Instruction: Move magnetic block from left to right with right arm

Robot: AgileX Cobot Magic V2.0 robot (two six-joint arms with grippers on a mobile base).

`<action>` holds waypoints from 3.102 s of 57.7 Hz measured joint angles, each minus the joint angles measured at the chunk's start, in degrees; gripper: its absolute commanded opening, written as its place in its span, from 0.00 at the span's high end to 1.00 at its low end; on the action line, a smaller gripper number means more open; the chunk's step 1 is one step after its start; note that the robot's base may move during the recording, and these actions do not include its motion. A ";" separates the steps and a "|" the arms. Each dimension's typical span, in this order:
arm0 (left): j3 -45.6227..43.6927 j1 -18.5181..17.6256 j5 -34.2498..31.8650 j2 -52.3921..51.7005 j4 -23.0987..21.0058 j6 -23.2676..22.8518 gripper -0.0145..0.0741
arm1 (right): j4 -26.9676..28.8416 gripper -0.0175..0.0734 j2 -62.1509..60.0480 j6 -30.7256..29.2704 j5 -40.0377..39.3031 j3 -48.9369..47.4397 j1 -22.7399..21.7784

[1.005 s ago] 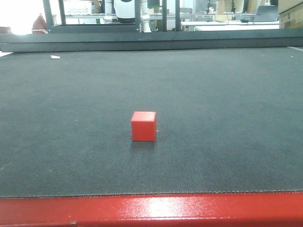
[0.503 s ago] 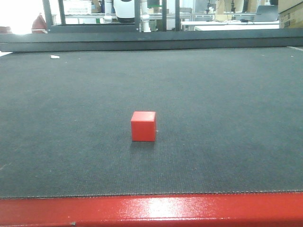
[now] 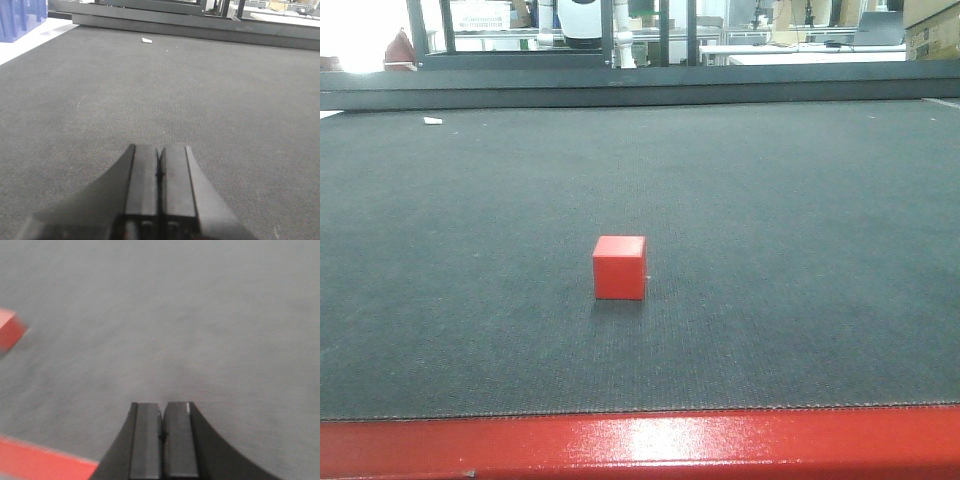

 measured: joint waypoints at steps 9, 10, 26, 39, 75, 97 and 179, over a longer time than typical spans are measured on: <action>0.00 0.00 0.00 0.00 0.00 0.00 0.98 | 0.26 0.67 13.04 4.23 -0.91 -5.13 8.37; 0.00 0.00 0.00 0.00 0.00 0.00 0.98 | 0.26 0.64 14.23 4.95 -1.17 -5.66 9.03; 0.00 0.00 0.00 0.00 0.00 0.00 0.98 | -0.91 0.11 35.58 21.26 -0.71 -17.90 18.63; 0.00 0.00 0.00 0.00 0.00 0.00 0.98 | -4.59 0.11 49.62 33.53 12.47 -34.28 23.53; 0.00 0.00 0.00 0.00 0.00 0.00 0.98 | -10.75 0.11 76.99 51.50 36.30 -69.37 27.92; 0.00 0.00 0.00 0.00 0.00 0.00 0.98 | -8.34 0.11 82.89 52.04 36.64 -72.54 28.20; 0.00 0.00 0.00 0.00 0.00 0.00 0.98 | -8.59 0.47 69.81 33.43 36.93 -63.95 25.31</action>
